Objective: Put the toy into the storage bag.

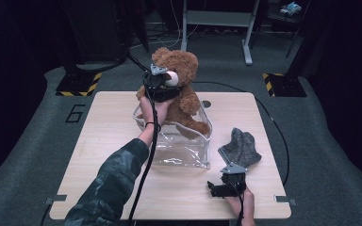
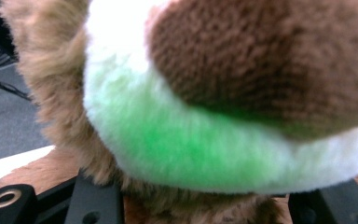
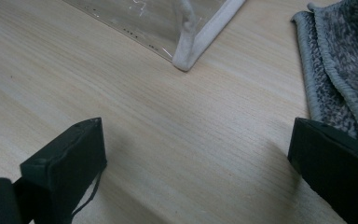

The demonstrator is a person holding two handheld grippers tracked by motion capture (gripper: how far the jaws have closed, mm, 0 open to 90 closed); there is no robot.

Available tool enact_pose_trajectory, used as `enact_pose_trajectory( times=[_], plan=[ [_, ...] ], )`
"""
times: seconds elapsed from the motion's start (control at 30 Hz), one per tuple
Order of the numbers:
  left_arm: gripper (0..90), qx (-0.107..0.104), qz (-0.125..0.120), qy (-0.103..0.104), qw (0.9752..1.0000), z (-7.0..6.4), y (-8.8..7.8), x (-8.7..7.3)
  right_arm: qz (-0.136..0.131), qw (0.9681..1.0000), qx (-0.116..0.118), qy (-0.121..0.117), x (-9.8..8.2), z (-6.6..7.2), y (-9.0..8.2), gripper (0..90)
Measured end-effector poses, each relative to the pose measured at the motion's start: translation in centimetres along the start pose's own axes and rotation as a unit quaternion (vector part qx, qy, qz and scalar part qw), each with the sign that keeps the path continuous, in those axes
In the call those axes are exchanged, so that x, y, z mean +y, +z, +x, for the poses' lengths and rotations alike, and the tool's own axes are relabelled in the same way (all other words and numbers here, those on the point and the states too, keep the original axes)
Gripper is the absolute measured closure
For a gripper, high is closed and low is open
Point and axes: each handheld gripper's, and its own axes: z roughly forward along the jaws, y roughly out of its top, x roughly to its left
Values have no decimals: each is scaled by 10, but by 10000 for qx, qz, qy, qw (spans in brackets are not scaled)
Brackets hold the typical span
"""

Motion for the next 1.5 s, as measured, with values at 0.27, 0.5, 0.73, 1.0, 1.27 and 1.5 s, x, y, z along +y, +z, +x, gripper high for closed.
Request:
enact_pose_trajectory(
  times=[0.27, 0.5, 0.73, 1.0, 1.27, 1.5],
  plan=[
    [449, -84, 322, 21, 9994, -3, -1, -23, 20, 10000, 10, -11, 0, 0, 0, 35],
    [438, -91, 580, -14, 9983, 0, -6, -33, -10, 10000, -27, -4, 0, 0, 0, 38],
    [341, -164, 1050, 60, 9943, 1, -2, -43, -30, 10000, -31, 49, 0, 0, 0, 38],
    [129, -385, 1494, 134, 9879, 6, -5, -36, -28, 10000, -21, 40, 0, 0, 0, 37],
    [78, -453, 1555, 314, 9863, 8, -32, -41, -34, 10000, -44, 60, 0, 0, 1, 39],
    [62, -354, 1449, 311, 9883, 34, -67, -54, -31, 10000, -44, 65, 0, 0, 1, 38]
  ],
)
